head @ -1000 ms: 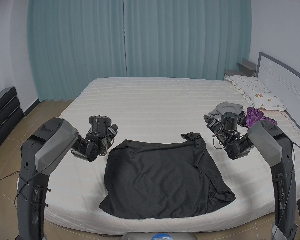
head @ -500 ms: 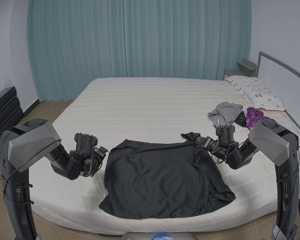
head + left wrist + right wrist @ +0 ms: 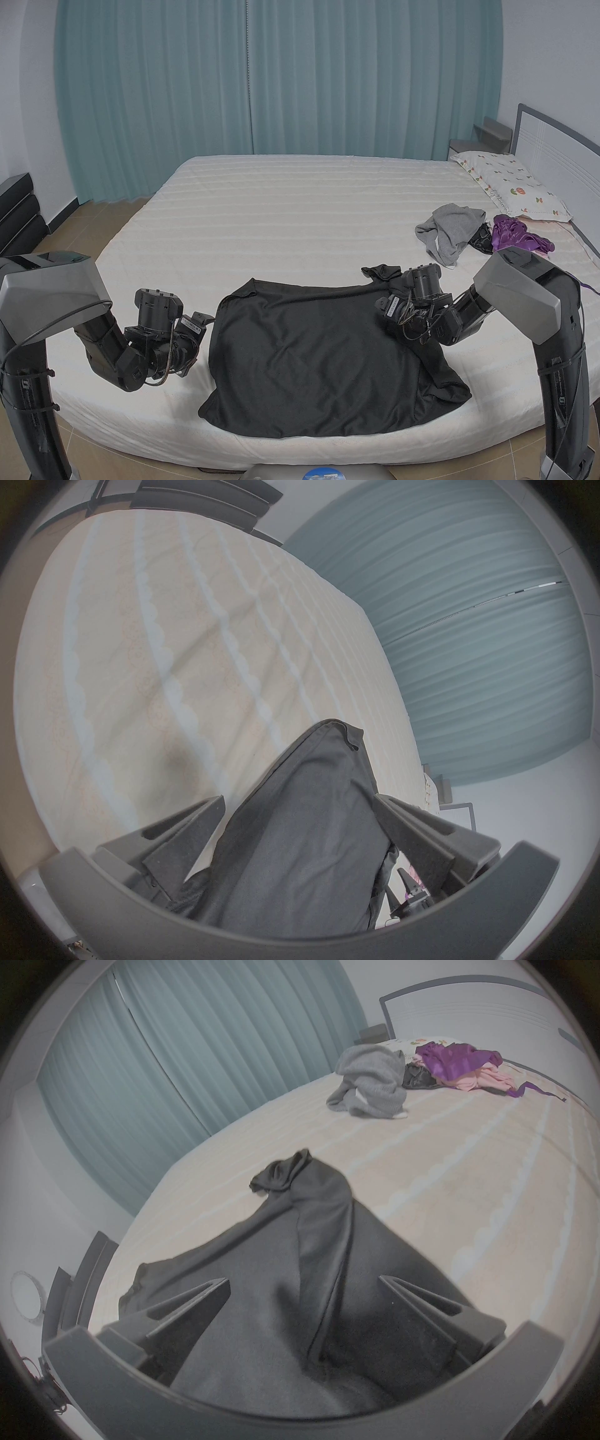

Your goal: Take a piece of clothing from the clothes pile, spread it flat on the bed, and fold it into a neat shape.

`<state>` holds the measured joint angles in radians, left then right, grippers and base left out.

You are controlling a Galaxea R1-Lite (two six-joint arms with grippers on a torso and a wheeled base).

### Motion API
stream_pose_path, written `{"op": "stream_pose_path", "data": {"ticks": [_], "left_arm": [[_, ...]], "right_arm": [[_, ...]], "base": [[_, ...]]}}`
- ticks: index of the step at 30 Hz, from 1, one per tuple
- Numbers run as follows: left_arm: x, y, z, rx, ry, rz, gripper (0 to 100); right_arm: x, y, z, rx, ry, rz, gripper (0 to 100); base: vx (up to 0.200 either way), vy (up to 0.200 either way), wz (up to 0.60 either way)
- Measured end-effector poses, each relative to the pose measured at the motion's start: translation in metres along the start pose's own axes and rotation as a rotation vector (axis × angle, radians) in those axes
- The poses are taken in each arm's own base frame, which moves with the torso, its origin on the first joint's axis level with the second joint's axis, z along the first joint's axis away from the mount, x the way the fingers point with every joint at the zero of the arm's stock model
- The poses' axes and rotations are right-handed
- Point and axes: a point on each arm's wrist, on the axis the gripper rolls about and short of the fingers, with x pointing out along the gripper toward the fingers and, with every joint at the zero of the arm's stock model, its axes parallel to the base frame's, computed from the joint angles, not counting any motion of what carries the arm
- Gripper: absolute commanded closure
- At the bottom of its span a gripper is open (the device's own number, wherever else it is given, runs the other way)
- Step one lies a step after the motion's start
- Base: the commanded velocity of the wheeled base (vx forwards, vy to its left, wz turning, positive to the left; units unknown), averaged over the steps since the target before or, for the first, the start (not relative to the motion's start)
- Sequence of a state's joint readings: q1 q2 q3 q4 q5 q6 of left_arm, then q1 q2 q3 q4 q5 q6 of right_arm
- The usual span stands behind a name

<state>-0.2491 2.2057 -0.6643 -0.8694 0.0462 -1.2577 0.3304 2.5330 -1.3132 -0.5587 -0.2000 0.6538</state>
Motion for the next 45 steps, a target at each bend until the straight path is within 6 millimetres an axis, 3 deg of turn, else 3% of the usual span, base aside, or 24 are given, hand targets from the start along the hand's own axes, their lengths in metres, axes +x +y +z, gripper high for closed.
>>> {"op": "stream_pose_path", "data": {"ticks": [6,7,15,21,34,40,45], "left_arm": [[0.001,-0.004,0.001,0.001,0.004,-0.019,0],[0.001,-0.006,0.001,0.002,0.006,-0.026,0],[0.002,-0.009,0.001,0.007,0.008,-0.037,0],[0.003,-0.008,0.001,0.009,0.007,-0.036,0],[0.003,-0.007,0.002,0.008,0.006,-0.031,0],[0.003,-0.007,0.002,0.008,0.005,-0.032,0],[0.003,-0.007,0.002,0.008,0.006,-0.031,0]], "right_arm": [[0.005,-0.002,-0.007,-0.006,0.03,-0.032,0],[0.006,-0.002,-0.007,-0.006,0.028,-0.032,100],[0.008,-0.003,0.002,0.001,0.009,-0.031,100],[0.007,-0.018,0.023,0.029,-0.009,-0.042,100],[-0.01,-0.077,0.104,0.165,-0.123,0.038,100],[-0.003,-0.106,0.129,0.193,-0.189,0.048,100],[0.011,-0.122,0.137,0.2,-0.22,0.05,100]], "base": [[0.0,0.0,0.0],[0.0,0.0,0.0],[0.0,0.0,0.0],[0.0,0.0,0.0],[0.0,0.0,0.0],[0.0,0.0,0.0],[0.0,0.0,0.0]]}}
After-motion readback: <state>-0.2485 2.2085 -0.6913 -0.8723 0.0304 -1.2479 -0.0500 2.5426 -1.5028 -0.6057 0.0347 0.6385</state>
